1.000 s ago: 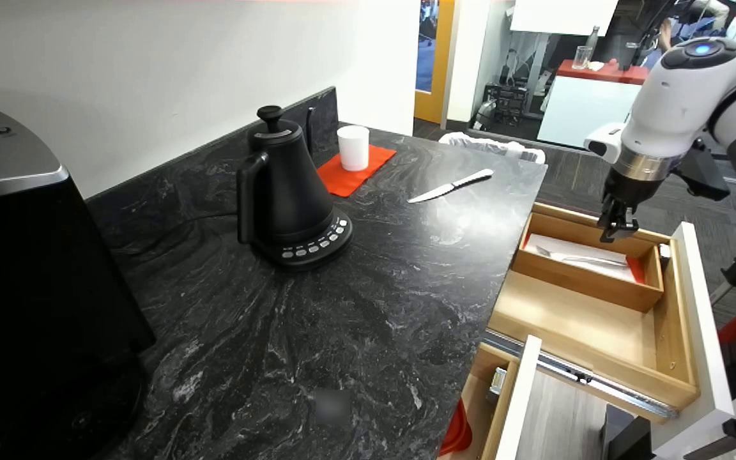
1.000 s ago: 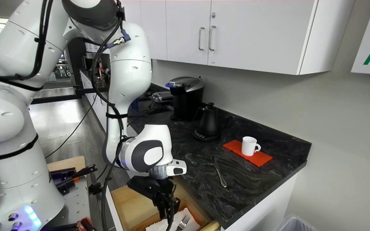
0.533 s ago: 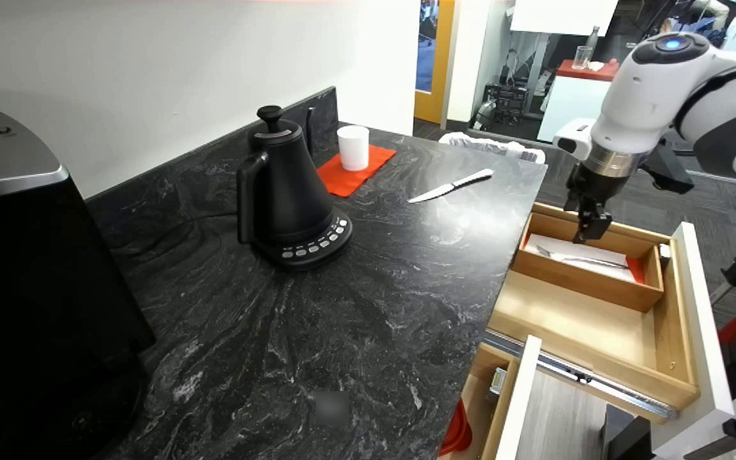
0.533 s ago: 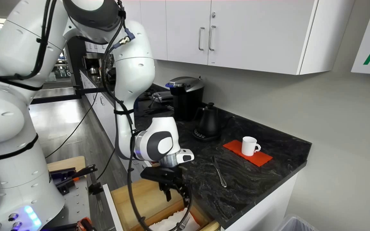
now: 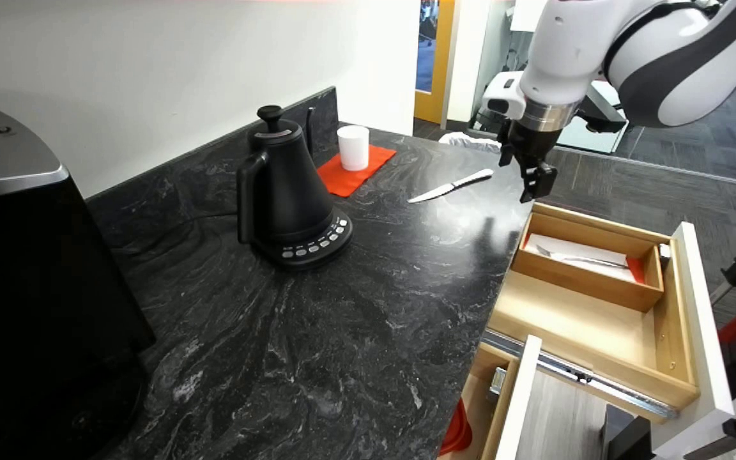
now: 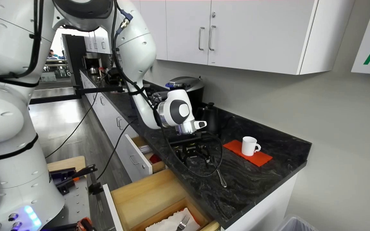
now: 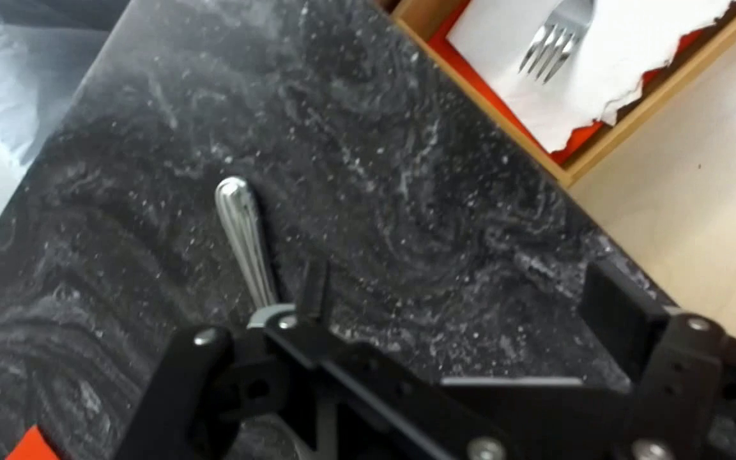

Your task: Pick the fork and knife on the counter and put them in the drawer

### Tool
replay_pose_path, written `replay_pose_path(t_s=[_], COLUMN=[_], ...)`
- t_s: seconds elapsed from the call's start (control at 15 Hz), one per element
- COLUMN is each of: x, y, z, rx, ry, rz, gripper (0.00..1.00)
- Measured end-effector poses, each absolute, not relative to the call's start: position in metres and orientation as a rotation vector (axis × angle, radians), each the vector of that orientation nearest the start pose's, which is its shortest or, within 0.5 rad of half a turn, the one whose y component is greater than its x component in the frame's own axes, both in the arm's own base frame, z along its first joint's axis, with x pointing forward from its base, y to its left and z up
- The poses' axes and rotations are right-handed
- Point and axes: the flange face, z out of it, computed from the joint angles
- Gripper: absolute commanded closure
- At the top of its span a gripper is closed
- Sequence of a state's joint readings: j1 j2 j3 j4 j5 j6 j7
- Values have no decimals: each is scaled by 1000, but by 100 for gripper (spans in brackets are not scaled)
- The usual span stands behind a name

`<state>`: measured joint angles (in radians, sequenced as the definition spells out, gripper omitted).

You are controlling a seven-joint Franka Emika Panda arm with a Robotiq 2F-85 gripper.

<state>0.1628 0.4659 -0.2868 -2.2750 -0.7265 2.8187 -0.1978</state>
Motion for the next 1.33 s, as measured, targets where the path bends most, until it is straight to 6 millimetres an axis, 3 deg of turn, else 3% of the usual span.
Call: replay_pose_path(t_s=[0.2, 0.53, 0.8, 1.33], x=[549, 569, 582, 616], y=[-33, -48, -58, -64], z=[172, 185, 186, 183], rx=[-3219, -3210, -3215, -3038], ry=[-1532, -1735, -1719, -1668], rz=[2, -30, -57, -69], gripper=[0, 0, 0, 0])
